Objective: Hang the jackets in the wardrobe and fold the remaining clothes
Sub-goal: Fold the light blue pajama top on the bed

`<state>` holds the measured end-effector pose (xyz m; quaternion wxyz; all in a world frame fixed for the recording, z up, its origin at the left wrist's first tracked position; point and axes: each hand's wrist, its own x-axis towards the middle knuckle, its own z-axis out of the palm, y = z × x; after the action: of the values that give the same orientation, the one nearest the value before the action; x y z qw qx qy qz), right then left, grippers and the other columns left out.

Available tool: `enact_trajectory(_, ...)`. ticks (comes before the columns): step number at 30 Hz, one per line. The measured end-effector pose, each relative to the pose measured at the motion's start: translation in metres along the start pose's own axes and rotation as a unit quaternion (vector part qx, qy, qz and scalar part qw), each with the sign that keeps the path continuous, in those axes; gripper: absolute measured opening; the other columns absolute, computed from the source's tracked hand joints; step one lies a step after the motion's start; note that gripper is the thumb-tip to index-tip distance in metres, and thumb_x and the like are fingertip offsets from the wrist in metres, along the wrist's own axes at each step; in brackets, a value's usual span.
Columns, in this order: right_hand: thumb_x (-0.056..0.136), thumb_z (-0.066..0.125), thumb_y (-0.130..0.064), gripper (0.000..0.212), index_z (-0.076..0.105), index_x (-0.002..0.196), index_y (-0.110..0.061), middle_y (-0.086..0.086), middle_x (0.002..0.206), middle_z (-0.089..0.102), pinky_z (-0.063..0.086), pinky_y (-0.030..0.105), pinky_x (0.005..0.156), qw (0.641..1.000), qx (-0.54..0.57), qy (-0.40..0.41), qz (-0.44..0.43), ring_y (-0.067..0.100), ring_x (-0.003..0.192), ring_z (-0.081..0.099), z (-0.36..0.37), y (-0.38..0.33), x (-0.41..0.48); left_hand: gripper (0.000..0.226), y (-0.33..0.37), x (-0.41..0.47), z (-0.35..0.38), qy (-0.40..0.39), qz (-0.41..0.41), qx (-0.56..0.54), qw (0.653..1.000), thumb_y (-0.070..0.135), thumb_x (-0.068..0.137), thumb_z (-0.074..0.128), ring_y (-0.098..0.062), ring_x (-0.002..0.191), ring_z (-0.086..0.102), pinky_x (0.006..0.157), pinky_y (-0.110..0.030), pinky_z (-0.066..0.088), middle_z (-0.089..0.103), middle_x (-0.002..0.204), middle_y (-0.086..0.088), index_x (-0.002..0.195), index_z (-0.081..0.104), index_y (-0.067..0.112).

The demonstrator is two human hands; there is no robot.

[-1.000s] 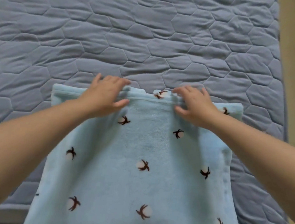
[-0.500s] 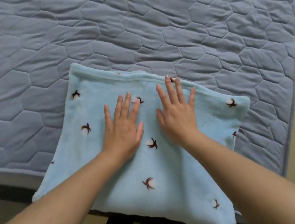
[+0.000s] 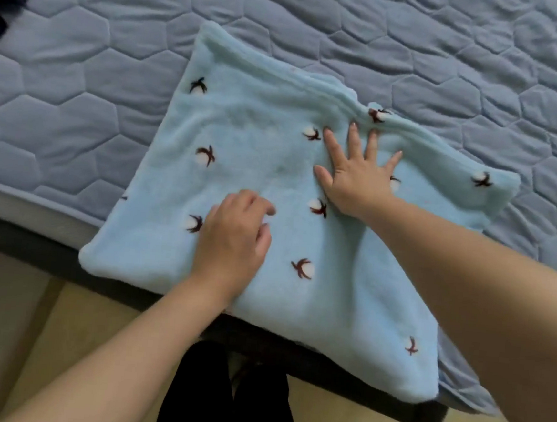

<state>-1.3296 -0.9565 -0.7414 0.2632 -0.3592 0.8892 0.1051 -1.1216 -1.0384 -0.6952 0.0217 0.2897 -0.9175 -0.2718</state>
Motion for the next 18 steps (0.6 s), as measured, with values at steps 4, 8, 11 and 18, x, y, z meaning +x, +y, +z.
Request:
enact_trajectory(4,0.096,0.031,-0.054,0.05,0.023,0.144,-0.039,0.005,0.161,0.001,-0.001,0.068,0.11,0.998,0.042,0.032,-0.026,0.032,0.147,-0.006,-0.028,0.005,0.011,0.022,0.041,-0.08,-0.011,-0.082,-0.188,-0.12,0.971,0.029,0.084,0.063,-0.011,0.054,0.054,0.053,-0.031,0.046,0.053,0.055,0.008,0.068,0.05,0.025)
enact_trajectory(8,0.093,0.045,-0.05,0.058,0.021,0.144,-0.035,0.007,0.157,0.018,0.004,0.065,0.112,0.995,0.072,0.047,-0.048,0.03,0.146,0.013,-0.044,0.011,0.035,0.032,0.053,-0.11,0.027,-0.126,-0.466,-0.285,0.828,0.05,0.081,0.063,-0.013,0.066,0.066,0.069,-0.039,0.057,0.067,0.068,0.004,0.071,0.06,0.02)
enact_trajectory(11,0.086,0.055,-0.057,0.082,0.009,0.148,-0.033,0.01,0.147,0.036,0.013,0.064,0.111,0.994,0.094,0.038,-0.042,0.032,0.135,0.034,-0.05,0.013,0.05,0.048,0.06,-0.101,0.048,-0.031,-0.628,-0.481,0.611,0.042,0.072,0.077,-0.022,0.092,0.065,0.083,-0.045,0.057,0.065,0.103,-0.005,0.105,0.055,0.015)
enact_trajectory(18,0.07,0.072,-0.061,0.096,0.026,0.143,-0.019,0.01,0.14,0.044,0.037,0.049,0.104,0.988,0.135,-0.075,0.003,0.032,0.126,0.044,-0.072,0.015,0.071,0.093,0.082,-0.095,0.041,0.071,-0.613,-0.686,0.386,0.043,0.039,0.089,-0.024,0.099,0.068,0.084,-0.042,0.055,0.071,0.108,-0.005,0.122,0.056,0.019)
